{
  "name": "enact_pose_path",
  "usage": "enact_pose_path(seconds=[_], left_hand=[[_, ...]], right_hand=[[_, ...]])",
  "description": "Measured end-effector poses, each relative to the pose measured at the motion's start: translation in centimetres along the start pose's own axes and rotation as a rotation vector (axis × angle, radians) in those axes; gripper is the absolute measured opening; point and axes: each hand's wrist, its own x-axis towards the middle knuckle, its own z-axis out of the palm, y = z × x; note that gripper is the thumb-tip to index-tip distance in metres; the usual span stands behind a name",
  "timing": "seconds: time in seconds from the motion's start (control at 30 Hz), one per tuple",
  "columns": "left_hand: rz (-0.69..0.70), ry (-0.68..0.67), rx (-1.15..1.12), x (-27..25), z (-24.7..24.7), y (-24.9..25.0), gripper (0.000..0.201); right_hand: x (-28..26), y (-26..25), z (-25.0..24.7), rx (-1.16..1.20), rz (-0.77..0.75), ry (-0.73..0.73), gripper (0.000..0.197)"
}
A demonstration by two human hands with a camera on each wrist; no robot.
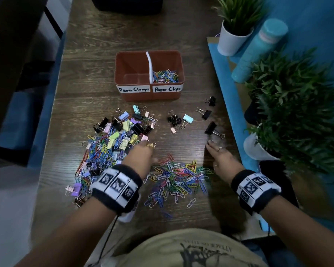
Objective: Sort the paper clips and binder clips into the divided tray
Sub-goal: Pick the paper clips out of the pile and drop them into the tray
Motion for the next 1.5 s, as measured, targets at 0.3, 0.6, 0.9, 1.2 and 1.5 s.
enact_pose_path(seconds=[0.3, 0.6, 0.9, 1.2, 1.5], left_hand=[[0.051, -0.125, 0.183, -3.0, 5.6, 1.7, 0.080], [-0.015, -0.184, 0.173, -1.1, 6.1, 3.5, 0.041], [-0.026, -0.094, 0.151, -0.8, 5.7, 5.0, 0.031], [-0.079, 0.079, -0.133, 1.0, 2.0, 2.6, 0.040], [0.029, 0.373, -0.179, 9.0, -12.9, 5.7, 0.028]], right_hand=[[-2.9, -3.6, 4.0, 0.129, -0.225, 0.054, 0.062], [-1.3, -5.4, 3.1, -0.112, -0.081, -0.033, 0.060], [-1.7, -4.4, 2.8, 0.022, 0.025, 0.034, 0.035], [-2.1, -4.1, -2.0, 0.216, 0.068, 0.179, 0.032], [1.3, -7.5, -10.2, 0.387, -0.054, 0.477, 0.022]])
